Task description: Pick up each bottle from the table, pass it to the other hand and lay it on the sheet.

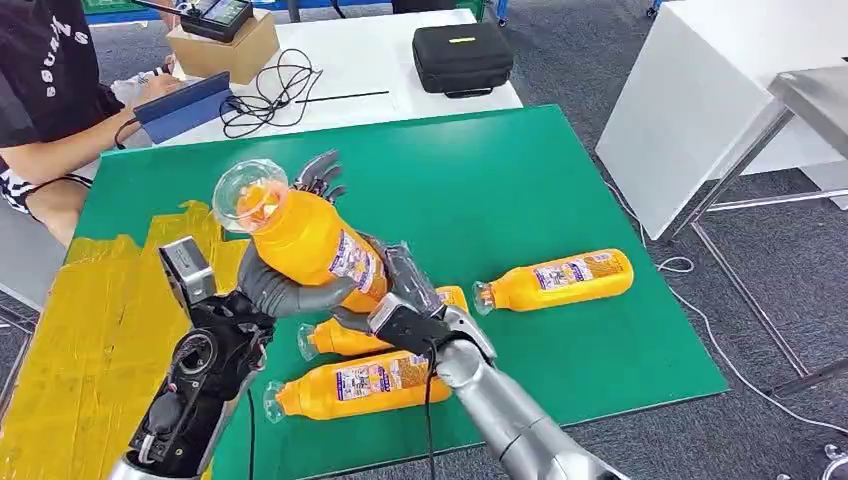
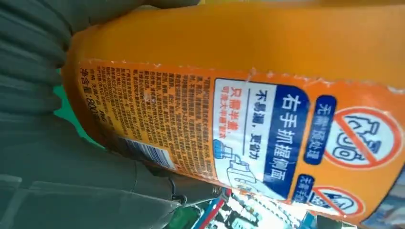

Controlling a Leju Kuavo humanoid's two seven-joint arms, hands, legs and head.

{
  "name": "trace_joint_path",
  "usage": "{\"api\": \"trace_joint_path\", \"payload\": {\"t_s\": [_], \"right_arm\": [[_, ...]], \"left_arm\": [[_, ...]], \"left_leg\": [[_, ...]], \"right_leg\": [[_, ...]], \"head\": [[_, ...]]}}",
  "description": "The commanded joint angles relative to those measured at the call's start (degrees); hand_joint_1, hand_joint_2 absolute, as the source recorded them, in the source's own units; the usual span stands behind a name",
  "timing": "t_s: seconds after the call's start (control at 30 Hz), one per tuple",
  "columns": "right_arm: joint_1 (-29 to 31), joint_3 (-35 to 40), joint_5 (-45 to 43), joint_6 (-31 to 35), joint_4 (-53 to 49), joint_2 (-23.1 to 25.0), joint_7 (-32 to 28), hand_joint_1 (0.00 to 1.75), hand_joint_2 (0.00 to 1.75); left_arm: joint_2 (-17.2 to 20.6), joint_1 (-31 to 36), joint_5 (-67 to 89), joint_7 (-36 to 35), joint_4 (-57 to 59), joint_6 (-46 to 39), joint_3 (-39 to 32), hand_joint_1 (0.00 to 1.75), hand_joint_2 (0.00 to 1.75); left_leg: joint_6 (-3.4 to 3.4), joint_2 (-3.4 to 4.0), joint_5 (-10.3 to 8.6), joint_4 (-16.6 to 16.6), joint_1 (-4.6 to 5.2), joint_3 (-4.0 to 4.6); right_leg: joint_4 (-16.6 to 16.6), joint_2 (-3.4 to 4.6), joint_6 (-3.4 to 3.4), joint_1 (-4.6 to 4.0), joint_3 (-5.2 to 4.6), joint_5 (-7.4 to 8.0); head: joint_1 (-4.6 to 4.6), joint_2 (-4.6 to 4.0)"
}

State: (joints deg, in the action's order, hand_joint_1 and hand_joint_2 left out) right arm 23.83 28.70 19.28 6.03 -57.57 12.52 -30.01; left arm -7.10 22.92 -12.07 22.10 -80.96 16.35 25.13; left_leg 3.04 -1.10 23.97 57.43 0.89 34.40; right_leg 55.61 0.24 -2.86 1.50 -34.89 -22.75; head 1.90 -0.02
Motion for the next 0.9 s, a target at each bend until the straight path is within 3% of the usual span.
{"api": "trace_joint_path", "payload": {"t_s": [0.03, 0.6, 0.63, 0.67, 0.9], "right_arm": [[4.82, 6.04, 0.38, -1.81, 11.71, 0.8, 0.5, 1.75, 1.75], [5.66, 6.97, -0.72, -1.63, 13.92, 1.31, -0.31, 1.75, 1.75], [5.72, 6.96, -0.83, -1.5, 13.97, 1.34, -0.37, 1.75, 1.75], [5.79, 6.95, -1.11, -1.29, 14.0, 1.32, -0.47, 1.75, 1.75], [5.29, 3.94, -2.61, 1.13, 9.31, -0.7, -0.35, 1.75, 1.75]], "left_arm": [[0.42, 3.34, 0.09, -0.08, 2.32, 0.0, 2.13, 0.0, 1.75], [0.43, 3.14, 0.36, 0.19, 2.52, -1.23, 1.66, 0.05, 1.75], [0.47, 3.12, 0.32, 0.25, 2.55, -1.33, 1.52, 1.41, 1.75], [0.49, 3.11, 0.31, 0.31, 2.59, -1.41, 1.39, 1.75, 1.75], [0.87, 2.45, 0.66, 0.61, 2.01, -1.8, 0.95, 1.75, 1.75]], "left_leg": [[-0.21, 0.1, 0.15, 0.07, -0.2, -0.2], [-0.2, 0.06, 0.15, 0.08, -0.19, -0.17], [-0.17, 0.05, 0.11, 0.05, -0.15, -0.15], [-0.12, 0.03, 0.07, 0.02, -0.09, -0.1], [-0.2, 0.04, 0.14, 0.07, -0.18, -0.16]], "right_leg": [[-0.05, 0.0, 0.17, -0.21, 0.26, -0.1], [-0.03, -0.05, 0.16, -0.21, 0.23, -0.11], [-0.03, -0.04, 0.14, -0.16, 0.19, -0.09], [-0.02, -0.03, 0.09, -0.1, 0.11, -0.06], [-0.03, -0.07, 0.16, -0.2, 0.22, -0.11]], "head": [[0.0, 0.0], [0.0, 0.0], [0.0, 0.0], [0.0, 0.0], [0.0, 0.0]]}}
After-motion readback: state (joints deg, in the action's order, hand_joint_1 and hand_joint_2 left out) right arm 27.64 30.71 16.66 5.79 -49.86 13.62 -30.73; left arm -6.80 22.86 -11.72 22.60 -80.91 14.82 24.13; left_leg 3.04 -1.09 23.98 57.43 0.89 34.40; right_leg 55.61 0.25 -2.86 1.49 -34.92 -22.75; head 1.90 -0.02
